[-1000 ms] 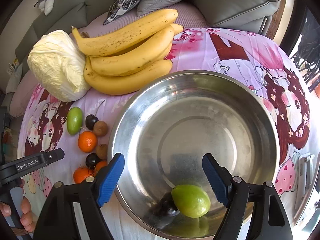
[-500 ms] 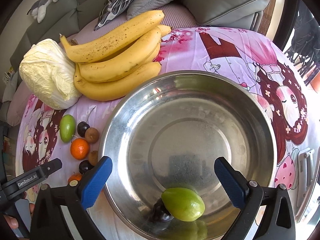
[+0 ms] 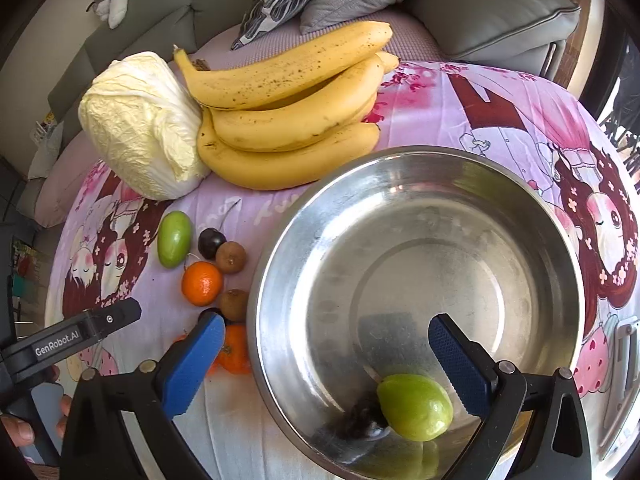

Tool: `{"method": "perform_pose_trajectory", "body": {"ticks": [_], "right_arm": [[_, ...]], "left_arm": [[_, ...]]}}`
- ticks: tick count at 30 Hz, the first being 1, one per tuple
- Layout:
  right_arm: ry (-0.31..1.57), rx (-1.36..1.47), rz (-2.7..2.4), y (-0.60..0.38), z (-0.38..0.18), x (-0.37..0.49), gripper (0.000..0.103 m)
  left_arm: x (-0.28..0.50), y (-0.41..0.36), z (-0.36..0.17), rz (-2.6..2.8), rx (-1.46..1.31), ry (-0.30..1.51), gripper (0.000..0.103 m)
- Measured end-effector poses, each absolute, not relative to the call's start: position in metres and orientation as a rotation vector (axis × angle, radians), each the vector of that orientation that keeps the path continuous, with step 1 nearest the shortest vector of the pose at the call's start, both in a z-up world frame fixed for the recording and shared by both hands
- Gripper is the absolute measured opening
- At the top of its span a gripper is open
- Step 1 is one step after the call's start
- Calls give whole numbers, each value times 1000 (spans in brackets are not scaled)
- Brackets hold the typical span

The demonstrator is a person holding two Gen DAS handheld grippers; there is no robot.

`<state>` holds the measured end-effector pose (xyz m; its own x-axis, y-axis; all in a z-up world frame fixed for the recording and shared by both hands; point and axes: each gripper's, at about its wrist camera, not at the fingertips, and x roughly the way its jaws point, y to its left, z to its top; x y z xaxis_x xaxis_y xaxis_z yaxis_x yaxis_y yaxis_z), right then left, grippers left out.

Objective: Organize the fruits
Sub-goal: 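Withdraw both open tools from the bowl back toward the fruit cluster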

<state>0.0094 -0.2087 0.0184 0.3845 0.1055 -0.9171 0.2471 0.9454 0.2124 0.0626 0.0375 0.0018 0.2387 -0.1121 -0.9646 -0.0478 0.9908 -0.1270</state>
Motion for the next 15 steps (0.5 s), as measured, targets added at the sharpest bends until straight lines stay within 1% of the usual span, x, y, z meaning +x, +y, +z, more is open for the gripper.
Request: {"method": "perform_pose_trajectory", "body": {"ticks": [10,15], "right_arm": [[1155,320,-52,-195,17,18,103],[1161,339,-23,-190,12,21,103]], "left_arm": [[78,43,-3,-56,-193,1313,94],[106,46,-7,-75,-207,1302,94]]}}
